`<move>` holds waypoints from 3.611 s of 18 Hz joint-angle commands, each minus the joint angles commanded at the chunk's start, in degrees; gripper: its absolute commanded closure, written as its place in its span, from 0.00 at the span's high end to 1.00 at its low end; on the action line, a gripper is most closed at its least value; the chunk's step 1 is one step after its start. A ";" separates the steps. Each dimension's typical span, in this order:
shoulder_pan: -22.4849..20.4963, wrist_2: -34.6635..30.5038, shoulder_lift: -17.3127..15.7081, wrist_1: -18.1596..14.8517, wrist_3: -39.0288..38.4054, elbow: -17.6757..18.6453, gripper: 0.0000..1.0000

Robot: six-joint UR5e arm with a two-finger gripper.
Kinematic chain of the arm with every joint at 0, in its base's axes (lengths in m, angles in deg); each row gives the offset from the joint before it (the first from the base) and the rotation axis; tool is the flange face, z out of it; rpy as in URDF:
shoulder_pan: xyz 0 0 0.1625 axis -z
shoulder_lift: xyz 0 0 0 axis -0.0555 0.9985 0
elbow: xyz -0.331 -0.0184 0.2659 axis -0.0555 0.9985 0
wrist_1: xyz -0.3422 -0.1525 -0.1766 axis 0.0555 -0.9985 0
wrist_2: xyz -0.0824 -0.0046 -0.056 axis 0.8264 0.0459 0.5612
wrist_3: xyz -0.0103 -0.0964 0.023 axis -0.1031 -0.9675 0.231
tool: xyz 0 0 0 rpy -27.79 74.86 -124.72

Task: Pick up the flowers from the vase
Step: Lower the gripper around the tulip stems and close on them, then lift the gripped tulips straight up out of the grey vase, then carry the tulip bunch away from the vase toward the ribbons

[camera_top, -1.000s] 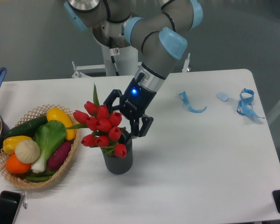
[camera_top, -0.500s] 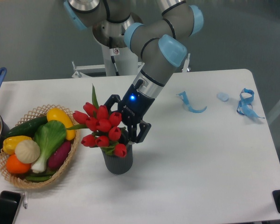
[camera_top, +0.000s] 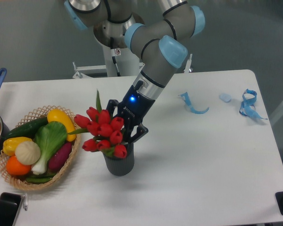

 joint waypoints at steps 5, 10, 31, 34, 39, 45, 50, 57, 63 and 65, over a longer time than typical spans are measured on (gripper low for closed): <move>0.00 0.00 -0.18 0.00 -0.17 0.09 0.49; -0.53 3.94 -0.61 -0.09 -0.44 0.26 0.49; -4.92 15.45 -5.80 -0.09 -13.70 -2.37 0.48; -5.71 16.96 -6.15 -0.09 -14.15 -2.46 0.48; -7.20 19.33 -6.42 -0.09 -16.87 -4.57 0.48; -9.31 23.46 -6.42 -0.09 -22.05 -6.41 0.47; -9.93 24.79 -6.42 -0.18 -27.16 -8.08 0.45; -10.54 24.79 -6.24 -0.18 -27.42 -10.28 0.45; -13.17 24.17 -1.50 -0.09 -25.93 -15.72 0.45; -14.41 24.08 1.48 -0.09 -25.40 -18.27 0.45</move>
